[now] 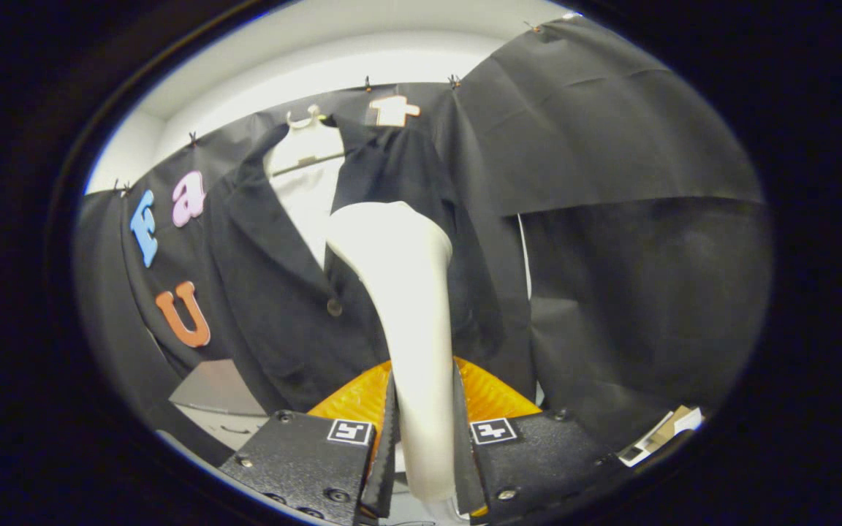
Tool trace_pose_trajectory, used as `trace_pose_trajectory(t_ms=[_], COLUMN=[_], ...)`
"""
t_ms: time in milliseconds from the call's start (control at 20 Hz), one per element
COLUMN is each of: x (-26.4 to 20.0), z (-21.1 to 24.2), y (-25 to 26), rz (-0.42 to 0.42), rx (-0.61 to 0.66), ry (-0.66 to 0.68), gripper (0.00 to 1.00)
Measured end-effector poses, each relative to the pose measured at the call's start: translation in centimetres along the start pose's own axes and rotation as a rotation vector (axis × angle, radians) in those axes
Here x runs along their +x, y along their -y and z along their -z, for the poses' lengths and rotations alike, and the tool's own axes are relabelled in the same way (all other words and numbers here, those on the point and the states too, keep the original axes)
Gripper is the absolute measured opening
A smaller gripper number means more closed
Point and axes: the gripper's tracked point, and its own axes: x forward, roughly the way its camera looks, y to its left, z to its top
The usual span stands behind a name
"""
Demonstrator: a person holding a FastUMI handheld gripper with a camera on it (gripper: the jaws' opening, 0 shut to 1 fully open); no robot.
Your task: Iron the clothes twice with a garment steamer, once on the left side and once on the right side.
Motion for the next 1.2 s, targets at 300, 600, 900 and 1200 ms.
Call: trace_pose_trajectory(t_ms=[300,600,900,1200], x=[3.9,6.9,8.4,8.1], z=[-9.9,-13.3,-12.8,-10.8], y=[0.3,-1.7,-2.9,-2.8], rz=[-0.093,-0.112,-0.049,0.009], rx=[0.002,-0.026,-0.09,-0.136], ry=[0.099,0.123,0.133,0.117], gripper=[0.36,0.36,0.36,0.36])
